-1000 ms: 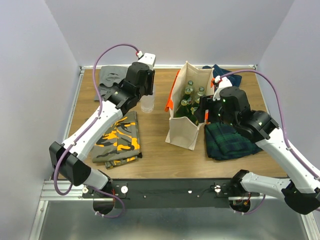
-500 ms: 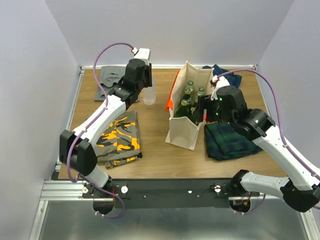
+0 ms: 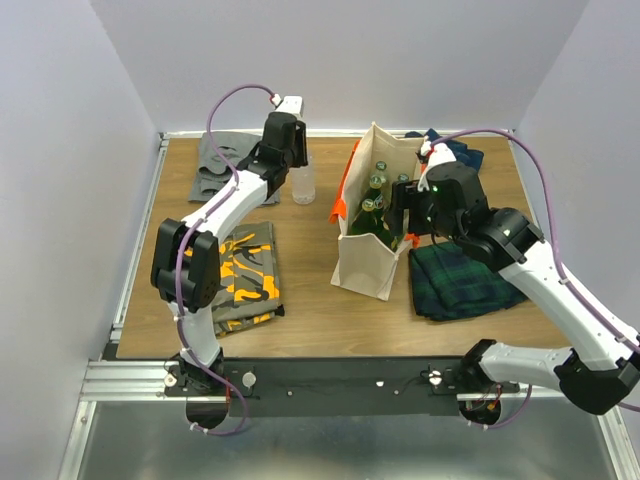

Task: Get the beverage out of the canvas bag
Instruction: Place the drink at the center of the board.

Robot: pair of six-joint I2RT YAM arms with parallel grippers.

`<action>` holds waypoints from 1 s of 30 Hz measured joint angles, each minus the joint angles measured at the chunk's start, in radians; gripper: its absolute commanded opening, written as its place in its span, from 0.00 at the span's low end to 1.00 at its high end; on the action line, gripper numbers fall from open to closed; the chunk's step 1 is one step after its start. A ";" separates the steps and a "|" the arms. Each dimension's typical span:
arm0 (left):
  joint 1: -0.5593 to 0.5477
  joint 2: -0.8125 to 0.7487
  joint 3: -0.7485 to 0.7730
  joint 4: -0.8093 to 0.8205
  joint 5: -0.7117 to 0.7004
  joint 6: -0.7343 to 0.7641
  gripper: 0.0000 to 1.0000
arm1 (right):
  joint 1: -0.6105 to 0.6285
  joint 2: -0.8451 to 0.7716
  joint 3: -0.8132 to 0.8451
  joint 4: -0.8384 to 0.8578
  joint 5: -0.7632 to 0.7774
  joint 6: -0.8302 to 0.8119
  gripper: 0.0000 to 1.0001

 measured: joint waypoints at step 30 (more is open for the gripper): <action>0.027 0.058 0.155 0.044 -0.021 0.075 0.00 | 0.000 0.026 0.024 -0.002 0.025 -0.014 0.80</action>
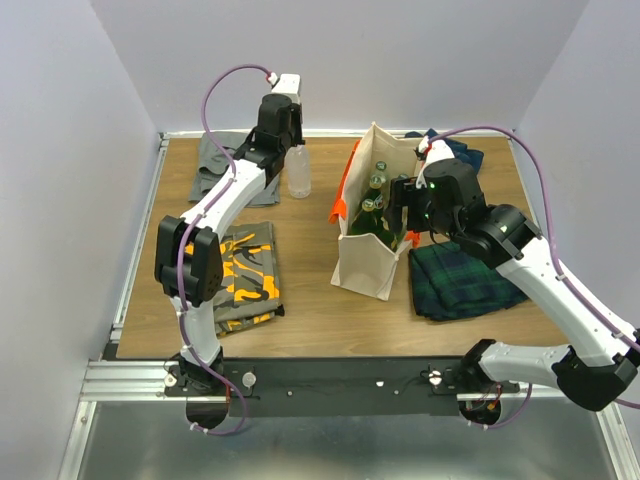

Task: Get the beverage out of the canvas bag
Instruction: Place the drink at the center of the board.

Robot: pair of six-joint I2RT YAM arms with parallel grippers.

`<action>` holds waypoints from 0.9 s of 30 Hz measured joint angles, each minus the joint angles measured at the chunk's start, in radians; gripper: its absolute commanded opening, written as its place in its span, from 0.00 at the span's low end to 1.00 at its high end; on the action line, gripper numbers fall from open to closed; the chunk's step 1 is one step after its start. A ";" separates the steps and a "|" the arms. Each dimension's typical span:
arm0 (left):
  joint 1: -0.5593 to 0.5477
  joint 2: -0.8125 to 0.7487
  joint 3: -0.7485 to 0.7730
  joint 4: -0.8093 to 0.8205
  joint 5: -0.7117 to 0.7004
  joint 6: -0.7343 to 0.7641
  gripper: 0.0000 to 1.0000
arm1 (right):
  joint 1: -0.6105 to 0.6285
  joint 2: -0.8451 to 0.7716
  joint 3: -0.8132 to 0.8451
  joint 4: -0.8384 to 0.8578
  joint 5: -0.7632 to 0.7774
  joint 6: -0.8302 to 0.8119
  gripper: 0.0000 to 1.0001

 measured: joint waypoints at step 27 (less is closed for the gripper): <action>0.008 0.000 -0.008 -0.055 0.016 -0.032 0.60 | 0.000 -0.002 0.047 -0.001 0.026 0.005 1.00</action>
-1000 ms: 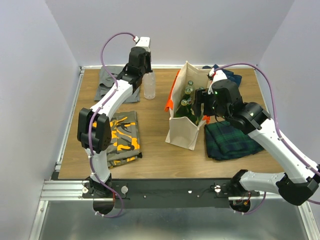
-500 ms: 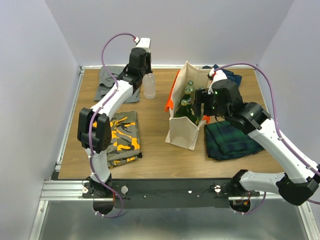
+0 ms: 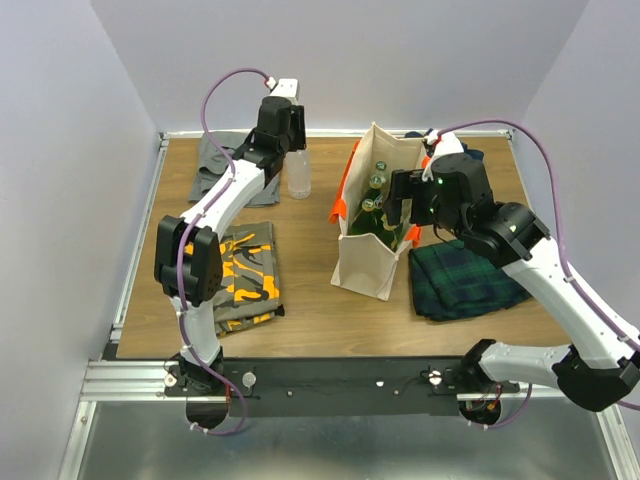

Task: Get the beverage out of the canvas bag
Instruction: Place the drink at the center of the board, then take out the drink from the canvas bag.

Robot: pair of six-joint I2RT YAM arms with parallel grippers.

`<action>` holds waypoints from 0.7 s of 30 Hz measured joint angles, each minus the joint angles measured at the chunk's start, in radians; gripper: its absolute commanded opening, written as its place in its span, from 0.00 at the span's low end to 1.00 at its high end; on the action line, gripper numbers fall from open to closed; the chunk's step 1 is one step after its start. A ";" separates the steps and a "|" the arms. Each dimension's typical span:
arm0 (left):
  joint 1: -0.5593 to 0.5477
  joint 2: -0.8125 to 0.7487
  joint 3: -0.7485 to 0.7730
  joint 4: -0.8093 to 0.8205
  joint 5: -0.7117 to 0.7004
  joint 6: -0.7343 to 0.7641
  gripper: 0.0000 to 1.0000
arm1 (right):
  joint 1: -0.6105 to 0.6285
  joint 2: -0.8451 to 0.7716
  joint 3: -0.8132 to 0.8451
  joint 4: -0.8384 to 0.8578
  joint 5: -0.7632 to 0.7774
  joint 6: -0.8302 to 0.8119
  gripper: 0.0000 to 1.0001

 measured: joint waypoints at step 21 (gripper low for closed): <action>0.032 0.051 0.204 -0.221 0.159 -0.043 0.99 | 0.000 -0.208 0.008 0.154 0.048 0.079 1.00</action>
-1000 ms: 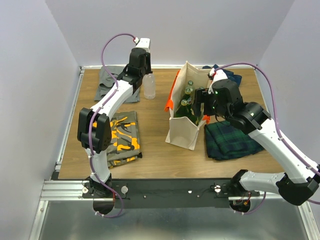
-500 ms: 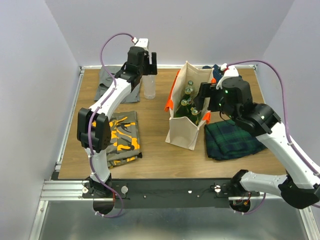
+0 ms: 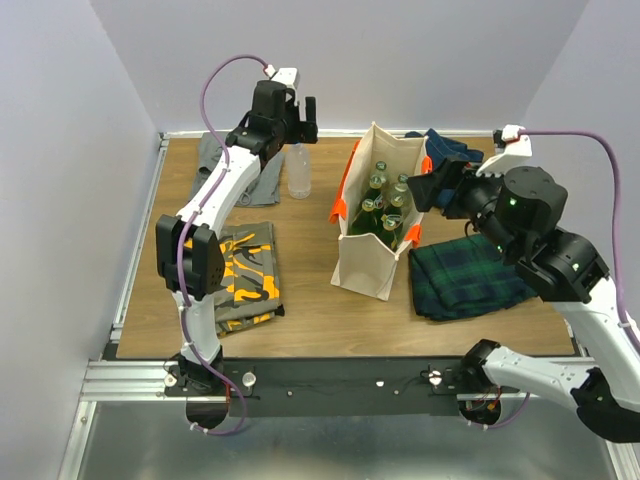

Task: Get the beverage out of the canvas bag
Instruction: Take out the drink from the canvas bag.

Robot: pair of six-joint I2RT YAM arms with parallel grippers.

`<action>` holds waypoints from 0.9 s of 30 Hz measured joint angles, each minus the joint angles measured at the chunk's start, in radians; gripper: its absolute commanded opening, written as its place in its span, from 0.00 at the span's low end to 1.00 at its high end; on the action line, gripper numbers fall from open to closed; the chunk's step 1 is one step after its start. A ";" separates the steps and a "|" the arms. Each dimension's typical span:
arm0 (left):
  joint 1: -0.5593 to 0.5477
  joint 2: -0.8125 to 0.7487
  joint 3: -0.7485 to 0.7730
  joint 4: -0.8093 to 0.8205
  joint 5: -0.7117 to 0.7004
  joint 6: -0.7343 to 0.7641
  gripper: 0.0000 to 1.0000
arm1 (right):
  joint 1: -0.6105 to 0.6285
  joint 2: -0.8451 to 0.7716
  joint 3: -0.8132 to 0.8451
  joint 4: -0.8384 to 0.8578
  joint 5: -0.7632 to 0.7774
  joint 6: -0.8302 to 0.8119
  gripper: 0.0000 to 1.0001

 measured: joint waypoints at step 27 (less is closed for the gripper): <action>0.060 -0.057 0.114 -0.340 0.231 -0.065 0.99 | 0.000 0.033 0.130 -0.166 0.079 0.075 1.00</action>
